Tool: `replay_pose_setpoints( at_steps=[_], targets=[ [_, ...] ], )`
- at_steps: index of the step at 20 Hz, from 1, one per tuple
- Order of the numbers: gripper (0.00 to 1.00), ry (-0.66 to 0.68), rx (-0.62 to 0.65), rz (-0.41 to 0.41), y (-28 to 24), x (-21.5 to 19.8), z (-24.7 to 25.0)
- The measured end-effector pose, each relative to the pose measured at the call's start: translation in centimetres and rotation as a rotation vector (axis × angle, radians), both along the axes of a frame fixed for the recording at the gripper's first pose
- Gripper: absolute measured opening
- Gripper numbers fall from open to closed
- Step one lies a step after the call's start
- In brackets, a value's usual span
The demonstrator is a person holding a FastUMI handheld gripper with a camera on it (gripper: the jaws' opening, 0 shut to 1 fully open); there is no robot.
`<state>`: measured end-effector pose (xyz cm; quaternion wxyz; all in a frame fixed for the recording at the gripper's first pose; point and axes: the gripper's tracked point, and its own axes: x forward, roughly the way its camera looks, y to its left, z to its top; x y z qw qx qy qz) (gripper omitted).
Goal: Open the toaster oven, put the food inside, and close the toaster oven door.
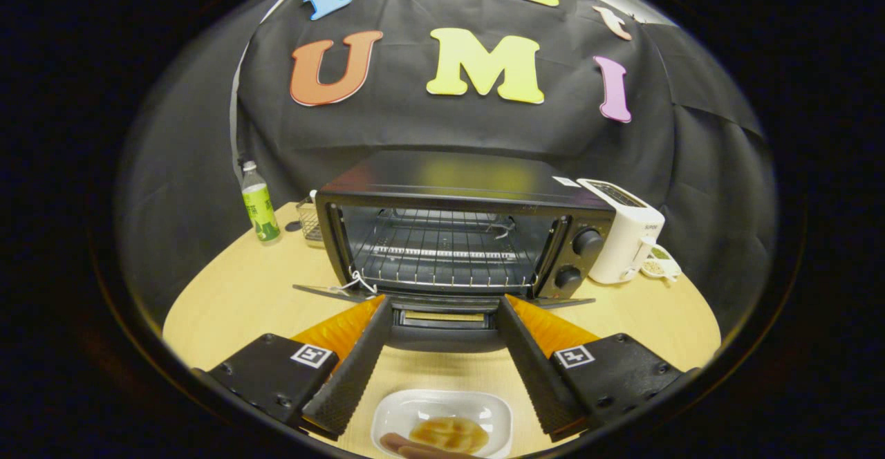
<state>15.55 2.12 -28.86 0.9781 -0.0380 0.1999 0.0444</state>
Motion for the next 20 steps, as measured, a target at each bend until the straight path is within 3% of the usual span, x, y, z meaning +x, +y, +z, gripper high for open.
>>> replay_pose_setpoints(
  at_steps=[7,14,17,20],
  targets=[
    [1.00,0.021,-0.019,0.000,-0.1,-1.5,-2.2],
    [1.00,0.130,-0.030,0.000,-0.2,-2.9,-5.8],
    [1.00,0.240,0.006,-0.011,-0.4,-3.3,-8.7],
    [1.00,0.236,-0.020,-0.008,-0.4,-3.1,-8.5]
  ],
)
